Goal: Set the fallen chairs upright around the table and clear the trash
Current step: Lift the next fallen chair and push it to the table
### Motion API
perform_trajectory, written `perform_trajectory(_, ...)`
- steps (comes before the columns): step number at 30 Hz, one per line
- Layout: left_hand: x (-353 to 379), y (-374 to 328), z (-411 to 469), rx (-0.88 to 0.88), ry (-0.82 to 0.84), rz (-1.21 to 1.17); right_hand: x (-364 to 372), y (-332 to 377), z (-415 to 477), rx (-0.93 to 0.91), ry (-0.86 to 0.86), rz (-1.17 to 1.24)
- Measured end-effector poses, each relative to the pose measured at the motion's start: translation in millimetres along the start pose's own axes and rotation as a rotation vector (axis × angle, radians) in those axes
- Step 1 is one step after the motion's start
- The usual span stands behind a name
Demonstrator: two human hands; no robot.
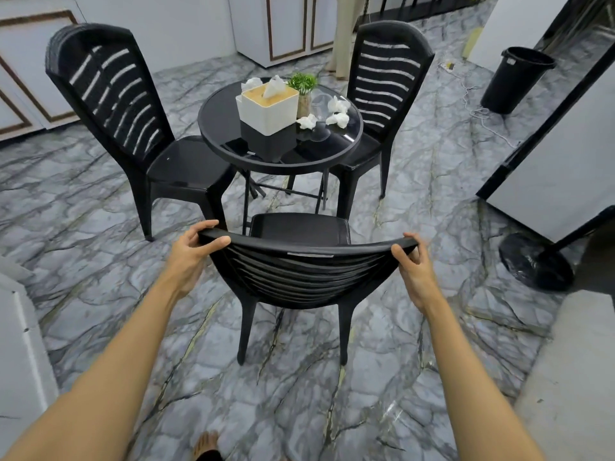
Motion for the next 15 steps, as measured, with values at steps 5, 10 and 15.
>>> perform_trajectory(5,-6.7,-4.2,11.2,-0.021,0.05,0.042,9.8,-2.0,-0.8,0.001,-0.04,0.023)
perform_trajectory(10,-8.7,-5.1,20.0,-0.028,0.049,0.015,13.8,1.1,2.3,-0.006,-0.03,0.001)
perform_trajectory(15,-17.3,-7.2,23.7,-0.025,0.047,0.063,23.5,-3.2,-2.6,-0.013,-0.035,-0.008)
Point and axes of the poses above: each hand's wrist, its own z-axis towards the middle knuckle, its own x-axis out of the palm, y = z × x, the point moved 9 cm from there along z, towards the middle knuckle, and after that the axes turned 8 degrees about x, right-handed, at the moved point
